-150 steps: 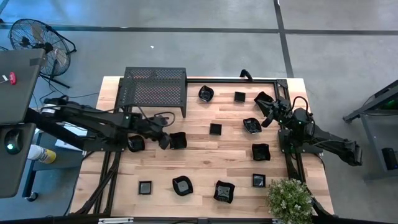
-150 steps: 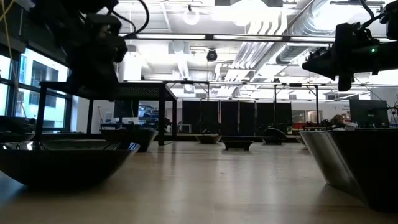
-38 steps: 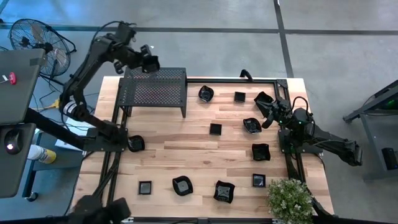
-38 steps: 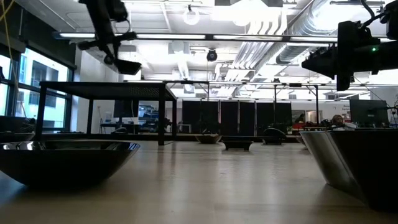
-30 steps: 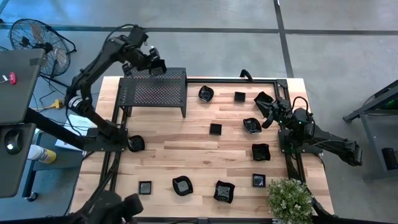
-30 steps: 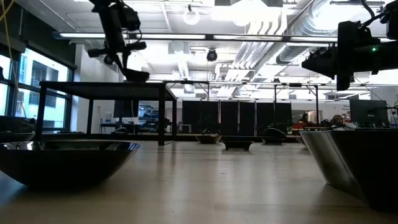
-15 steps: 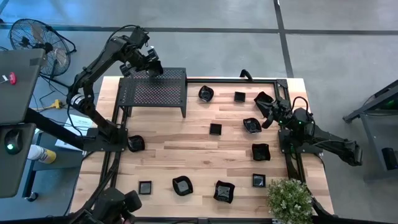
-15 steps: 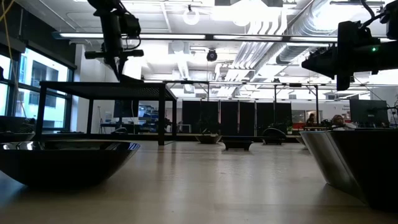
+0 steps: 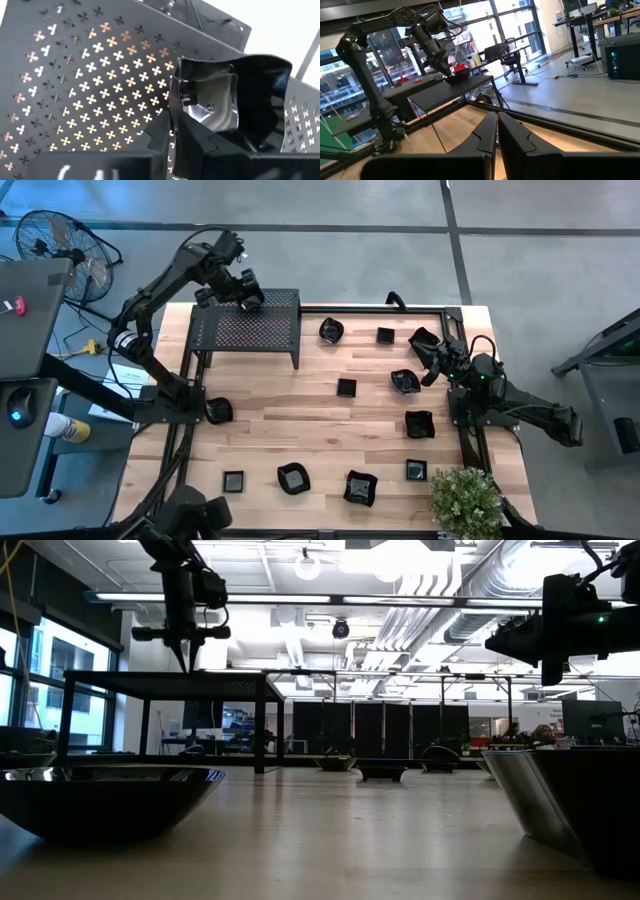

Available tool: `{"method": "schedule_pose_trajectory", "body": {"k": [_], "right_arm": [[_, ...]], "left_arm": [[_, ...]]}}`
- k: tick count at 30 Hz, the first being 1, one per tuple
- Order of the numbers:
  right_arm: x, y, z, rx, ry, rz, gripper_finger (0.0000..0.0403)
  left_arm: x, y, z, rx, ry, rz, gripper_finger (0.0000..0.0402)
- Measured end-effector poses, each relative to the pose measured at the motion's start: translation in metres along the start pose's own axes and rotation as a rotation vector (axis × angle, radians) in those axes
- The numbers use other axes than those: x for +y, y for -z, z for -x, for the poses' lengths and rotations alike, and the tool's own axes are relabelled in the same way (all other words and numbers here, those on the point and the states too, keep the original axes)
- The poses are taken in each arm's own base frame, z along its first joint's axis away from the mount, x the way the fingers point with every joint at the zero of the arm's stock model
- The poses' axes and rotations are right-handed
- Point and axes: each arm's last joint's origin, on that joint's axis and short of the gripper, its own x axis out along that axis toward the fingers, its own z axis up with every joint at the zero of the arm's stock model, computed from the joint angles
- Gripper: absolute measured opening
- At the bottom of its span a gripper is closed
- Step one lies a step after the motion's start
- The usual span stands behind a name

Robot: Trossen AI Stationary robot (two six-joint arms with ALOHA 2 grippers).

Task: Pick & Place Mini shaped plates
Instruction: Put the black distorted square plate on the shelf, then put the black square plate on the shelf

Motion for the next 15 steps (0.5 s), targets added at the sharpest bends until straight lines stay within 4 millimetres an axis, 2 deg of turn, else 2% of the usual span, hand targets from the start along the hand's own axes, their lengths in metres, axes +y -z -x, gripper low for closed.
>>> {"method": "schedule_pose_trajectory", "body": {"k": [4, 9, 12, 15], "right_arm": [[0.001, -0.002, 0.0, -0.022, -0.017, -0.018, 0.0012], [0.002, -0.005, 0.0, -0.05, -0.019, -0.01, 0.0012], [0.003, -0.007, 0.0, -0.06, -0.05, -0.011, 0.0012], [0.008, -0.016, 0.001, -0.066, -0.083, -0.011, 0.0004]], "left_arm": [[0.002, 0.002, 0.007, 0.009, 0.03, -0.081, 0.0073], [0.009, 0.006, 0.027, -0.044, 0.077, -0.208, 0.0102], [0.015, 0.014, 0.044, -0.092, 0.113, -0.347, 0.0098], [0.011, 0.033, 0.06, -0.158, 0.162, -0.538, 0.0077]]}}
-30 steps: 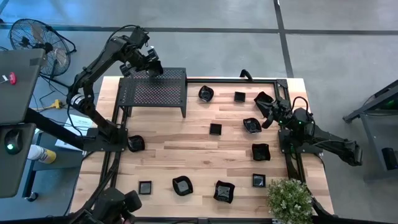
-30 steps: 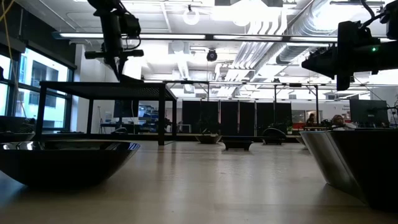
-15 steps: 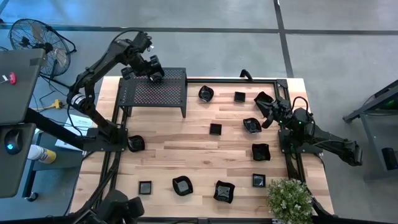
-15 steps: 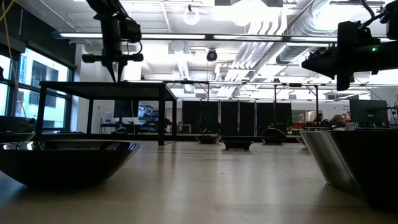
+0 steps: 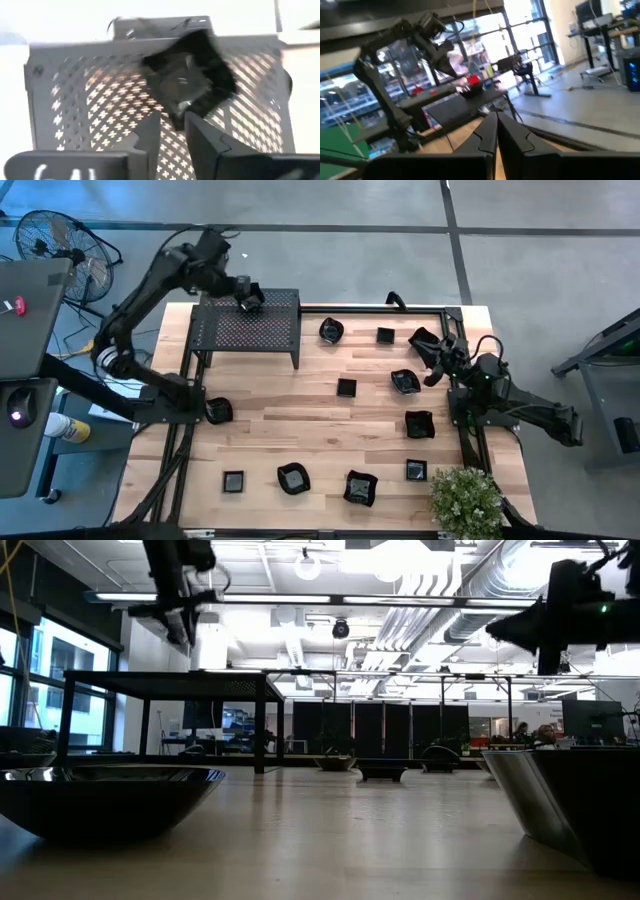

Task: Pick & Place Mini shaped plates
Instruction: Put the black square plate on the shelf

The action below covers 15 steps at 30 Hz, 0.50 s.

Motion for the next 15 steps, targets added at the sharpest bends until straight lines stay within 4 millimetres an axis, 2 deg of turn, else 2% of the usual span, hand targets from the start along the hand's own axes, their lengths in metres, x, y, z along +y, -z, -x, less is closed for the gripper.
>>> {"method": "schedule_pose_trajectory", "body": {"k": [5, 9, 13, 15], "right_arm": [[0.011, -0.019, -0.006, 0.058, -0.029, 0.024, 0.0002], [0.021, -0.027, -0.02, 0.194, -0.024, 0.006, 0.0001], [0.034, -0.033, -0.041, 0.365, -0.015, -0.026, 0.0001], [0.043, -0.035, -0.052, 0.46, -0.008, -0.034, 0.0001]], "left_arm": [[-0.043, 0.039, 0.017, -0.219, 0.272, -0.259, 0.0021], [-0.072, 0.082, 0.012, -0.393, 0.532, -0.425, 0.0005], [-0.084, 0.12, 0.001, -0.519, 0.715, -0.534, 0.0009], [-0.085, 0.134, -0.004, -0.507, 0.761, -0.564, 0.0009]]}}
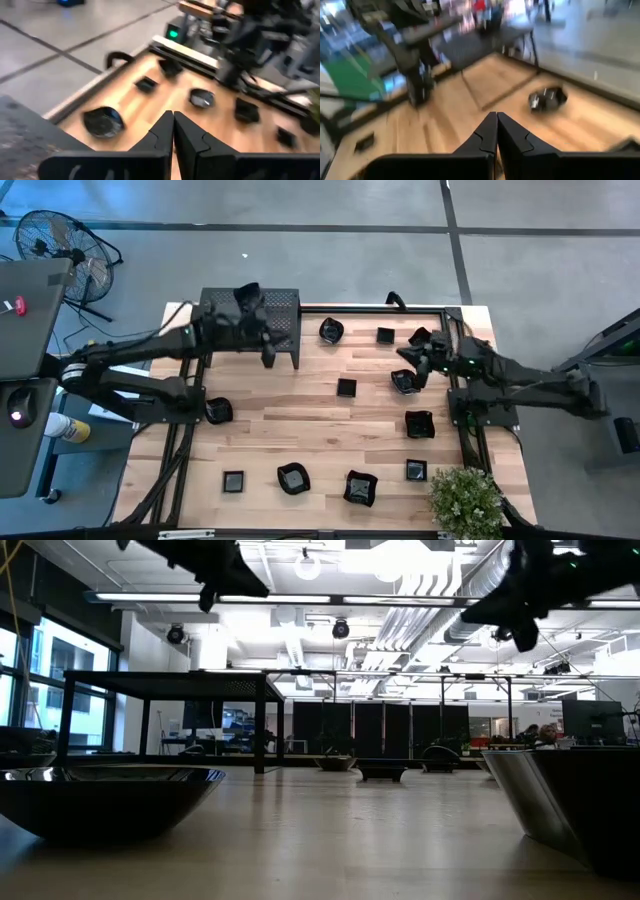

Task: Pick & Place Mini shaped plates
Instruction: Put the black square plate on the shelf

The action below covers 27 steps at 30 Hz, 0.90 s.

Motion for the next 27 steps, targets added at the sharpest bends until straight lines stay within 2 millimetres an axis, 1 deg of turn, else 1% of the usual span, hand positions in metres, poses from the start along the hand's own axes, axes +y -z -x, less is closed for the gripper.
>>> {"method": "schedule_pose_trajectory", "body": {"k": [3, 6, 9, 11, 14, 17, 20, 25, 27], "right_arm": [[0.012, -0.008, -0.013, 0.141, 0.023, -0.009, 0.0001], [0.022, -0.015, -0.024, 0.263, 0.049, -0.017, 0.0001], [0.032, -0.018, -0.034, 0.356, 0.056, -0.024, 0.0001], [0.039, -0.02, -0.04, 0.38, 0.043, -0.036, 0.0], [0.049, -0.021, -0.047, 0.419, 0.022, -0.065, 0.0], [0.057, -0.017, -0.053, 0.473, 0.025, -0.091, 0.0], [0.066, -0.012, -0.058, 0.505, 0.031, -0.114, 0.0], [0.077, 0.002, -0.066, 0.555, 0.063, -0.149, 0.0], [0.081, 0.009, -0.069, 0.578, 0.074, -0.169, 0.0]], "left_arm": [[-0.004, 0.016, 0.0, 0.107, 0.049, 0.021, 0.0009], [-0.003, 0.023, -0.001, 0.19, 0.051, 0.045, 0.0009], [-0.003, 0.025, 0.0, 0.207, 0.085, -0.025, 0.0009], [-0.004, 0.023, 0.001, 0.191, 0.107, -0.071, 0.0009], [-0.006, 0.02, 0.001, 0.166, 0.143, -0.08, 0.0009], [-0.007, 0.023, -0.002, 0.122, 0.227, -0.086, 0.0009], [-0.006, 0.038, -0.007, 0.12, 0.313, -0.073, 0.0009], [-0.002, 0.059, -0.011, 0.149, 0.353, -0.065, 0.0009], [-0.001, 0.064, -0.012, 0.167, 0.364, -0.069, 0.0009]]}}
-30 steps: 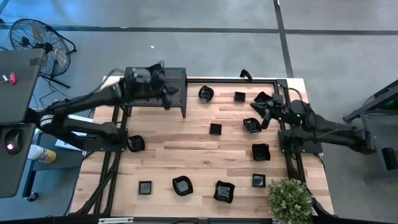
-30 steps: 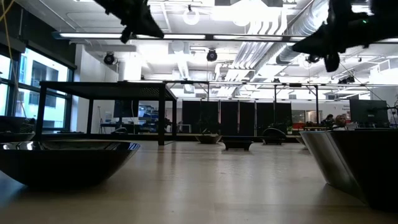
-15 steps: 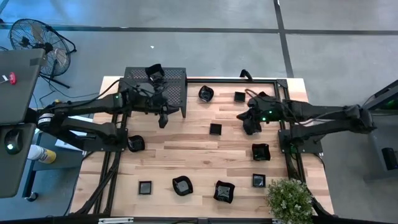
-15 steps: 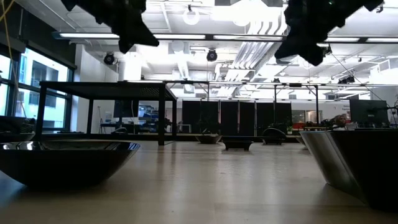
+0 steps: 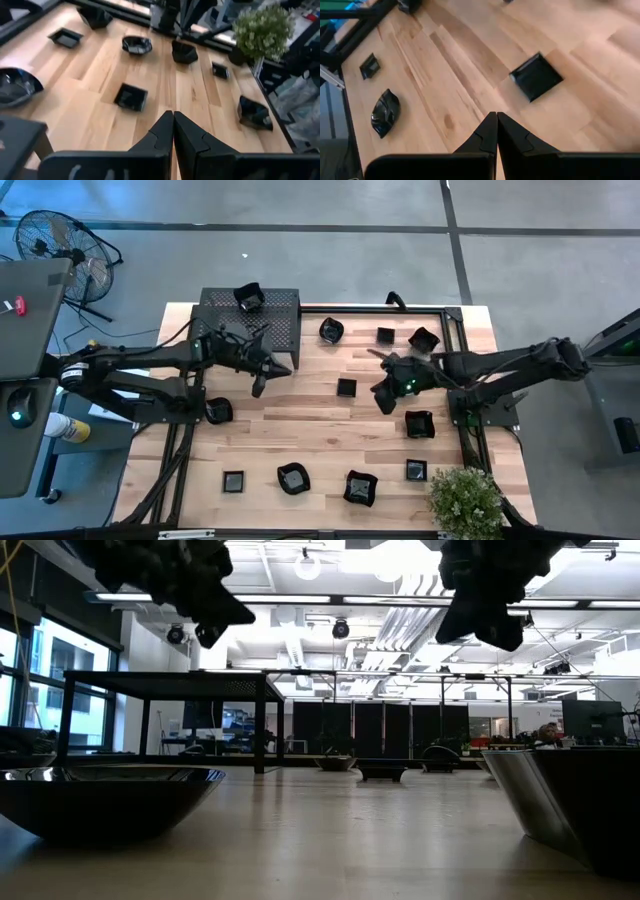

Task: Pick & Place Mini shaped plates
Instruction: Put the black square plate on the shelf

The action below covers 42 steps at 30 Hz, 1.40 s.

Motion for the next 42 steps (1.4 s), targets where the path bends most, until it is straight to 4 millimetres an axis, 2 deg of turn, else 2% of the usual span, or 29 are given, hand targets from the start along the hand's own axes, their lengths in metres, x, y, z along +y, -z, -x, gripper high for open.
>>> {"method": "schedule_pose_trajectory", "body": {"k": [10, 17, 22, 27, 32, 37, 42], "right_arm": [[0.015, 0.02, -0.02, 0.104, -0.009, -0.073, 0.0], [0.013, 0.017, -0.02, 0.123, -0.032, 0.049, 0.0], [0.006, 0.014, -0.022, 0.179, -0.073, 0.127, 0.0001], [-0.001, 0.006, -0.023, 0.127, -0.024, 0.193, 0.0002], [-0.013, -0.005, -0.03, 0.091, 0.037, 0.125, 0.0001], [-0.025, -0.009, -0.055, 0.098, 0.128, 0.045, 0.0001], [-0.034, -0.01, -0.079, 0.076, 0.192, -0.129, 0.0001]], "left_arm": [[-0.001, 0.002, 0.0, 0.015, 0.04, -0.02, 0.0009], [0.0, 0.005, 0.0, 0.043, 0.033, -0.02, 0.0009], [-0.003, 0.013, -0.002, 0.104, -0.146, -0.047, 0.0009], [-0.02, 0.02, -0.007, 0.131, -0.201, -0.062, 0.0009], [-0.039, 0.026, -0.01, 0.13, -0.224, 0.04, 0.0009], [-0.053, 0.032, -0.009, 0.11, -0.317, 0.114, 0.0009], [-0.055, 0.035, -0.009, 0.095, -0.368, 0.216, 0.0009]]}}
